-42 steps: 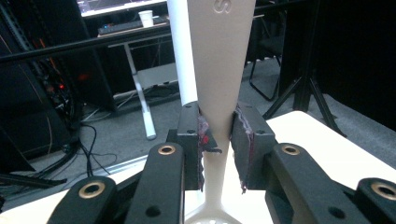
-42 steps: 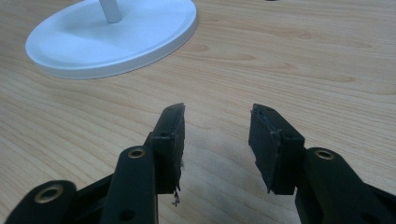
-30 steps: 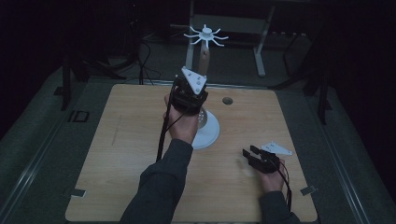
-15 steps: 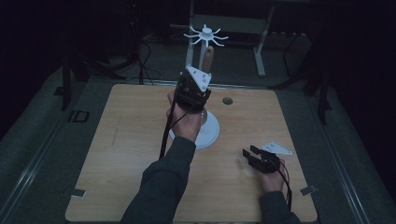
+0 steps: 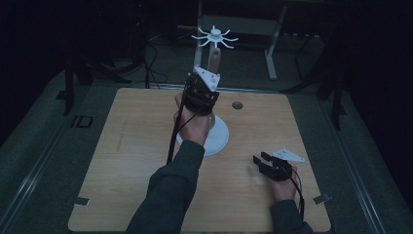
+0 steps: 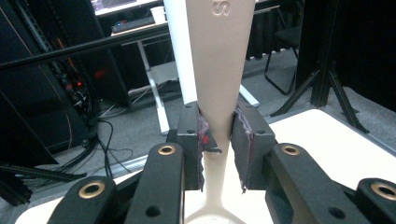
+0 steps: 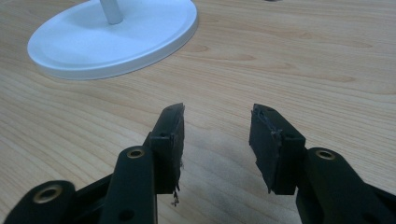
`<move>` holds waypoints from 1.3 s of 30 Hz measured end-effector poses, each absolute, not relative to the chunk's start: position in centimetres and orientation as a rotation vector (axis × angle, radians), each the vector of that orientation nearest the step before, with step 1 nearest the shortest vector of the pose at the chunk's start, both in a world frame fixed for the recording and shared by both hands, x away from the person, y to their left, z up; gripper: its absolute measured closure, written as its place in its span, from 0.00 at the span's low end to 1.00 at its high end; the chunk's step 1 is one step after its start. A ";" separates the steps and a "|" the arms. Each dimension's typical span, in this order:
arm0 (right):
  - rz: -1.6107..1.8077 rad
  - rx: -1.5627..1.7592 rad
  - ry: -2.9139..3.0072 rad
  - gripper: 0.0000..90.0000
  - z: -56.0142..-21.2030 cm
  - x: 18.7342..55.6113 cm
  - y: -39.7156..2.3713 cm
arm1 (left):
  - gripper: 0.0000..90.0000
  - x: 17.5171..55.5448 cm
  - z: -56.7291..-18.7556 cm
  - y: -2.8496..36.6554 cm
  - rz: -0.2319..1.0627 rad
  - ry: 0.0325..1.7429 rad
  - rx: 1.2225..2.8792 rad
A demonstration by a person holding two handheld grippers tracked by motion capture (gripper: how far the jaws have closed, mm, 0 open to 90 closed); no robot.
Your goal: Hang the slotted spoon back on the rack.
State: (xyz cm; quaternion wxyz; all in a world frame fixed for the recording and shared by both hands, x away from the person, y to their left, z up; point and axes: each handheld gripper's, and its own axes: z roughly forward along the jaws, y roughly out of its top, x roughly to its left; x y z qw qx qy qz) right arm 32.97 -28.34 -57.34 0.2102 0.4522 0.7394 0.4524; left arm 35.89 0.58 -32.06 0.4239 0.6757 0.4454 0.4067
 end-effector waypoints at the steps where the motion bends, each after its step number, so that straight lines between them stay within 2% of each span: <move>1: 1.258 1.257 2.056 0.61 -57.3 33.0 -28.3 | 0.82 35.9 -32.1 0.6 1.018 1.114 1.690; 39: 1.262 1.261 2.054 0.60 -57.3 33.0 -28.4 | 0.80 37.4 -31.8 0.8 1.008 1.111 1.719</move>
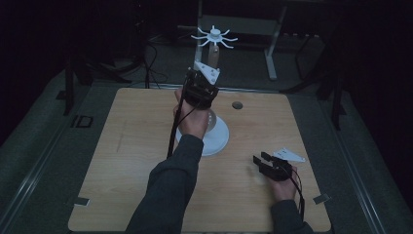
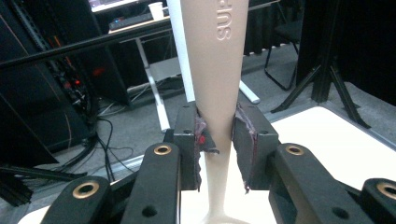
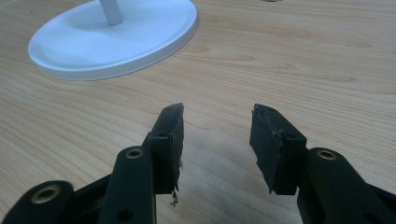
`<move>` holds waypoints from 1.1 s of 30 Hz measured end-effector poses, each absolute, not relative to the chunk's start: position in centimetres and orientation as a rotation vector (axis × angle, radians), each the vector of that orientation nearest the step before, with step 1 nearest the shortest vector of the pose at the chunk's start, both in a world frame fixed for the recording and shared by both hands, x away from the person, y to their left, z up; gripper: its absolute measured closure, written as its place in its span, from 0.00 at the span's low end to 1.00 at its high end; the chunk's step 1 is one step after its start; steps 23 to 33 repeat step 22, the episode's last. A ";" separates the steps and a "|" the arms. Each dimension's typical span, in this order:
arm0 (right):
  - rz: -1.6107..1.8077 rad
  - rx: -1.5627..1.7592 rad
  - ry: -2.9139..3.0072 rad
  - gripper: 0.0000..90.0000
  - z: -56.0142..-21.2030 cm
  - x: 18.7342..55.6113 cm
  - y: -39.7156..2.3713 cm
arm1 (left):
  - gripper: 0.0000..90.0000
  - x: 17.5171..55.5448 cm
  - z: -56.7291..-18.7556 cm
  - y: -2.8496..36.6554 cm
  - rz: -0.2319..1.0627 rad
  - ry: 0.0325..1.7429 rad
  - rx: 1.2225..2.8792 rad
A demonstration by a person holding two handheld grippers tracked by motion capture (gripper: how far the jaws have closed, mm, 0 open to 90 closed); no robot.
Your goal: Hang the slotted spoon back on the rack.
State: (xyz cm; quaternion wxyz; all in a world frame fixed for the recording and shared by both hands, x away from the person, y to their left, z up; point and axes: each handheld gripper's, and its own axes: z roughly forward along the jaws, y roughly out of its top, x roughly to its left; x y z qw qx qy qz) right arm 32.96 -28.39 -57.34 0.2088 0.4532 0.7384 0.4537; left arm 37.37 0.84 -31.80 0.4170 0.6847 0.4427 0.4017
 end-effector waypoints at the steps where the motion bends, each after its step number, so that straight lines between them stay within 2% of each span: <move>1: 1.262 1.261 2.054 0.60 -57.3 33.0 -28.4 | 0.80 37.4 -31.8 0.9 1.009 1.109 1.719; 14: 1.258 1.255 2.056 0.60 -57.3 33.0 -28.3 | 0.74 37.0 -31.9 1.0 0.990 1.084 1.737; 22: 1.259 1.268 2.058 0.57 -57.4 33.0 -28.4 | 0.64 35.4 -32.0 1.8 0.951 1.036 1.749; 33: 1.259 1.268 2.058 0.57 -57.4 33.0 -28.4 | 0.64 35.4 -32.0 1.8 0.951 1.036 1.749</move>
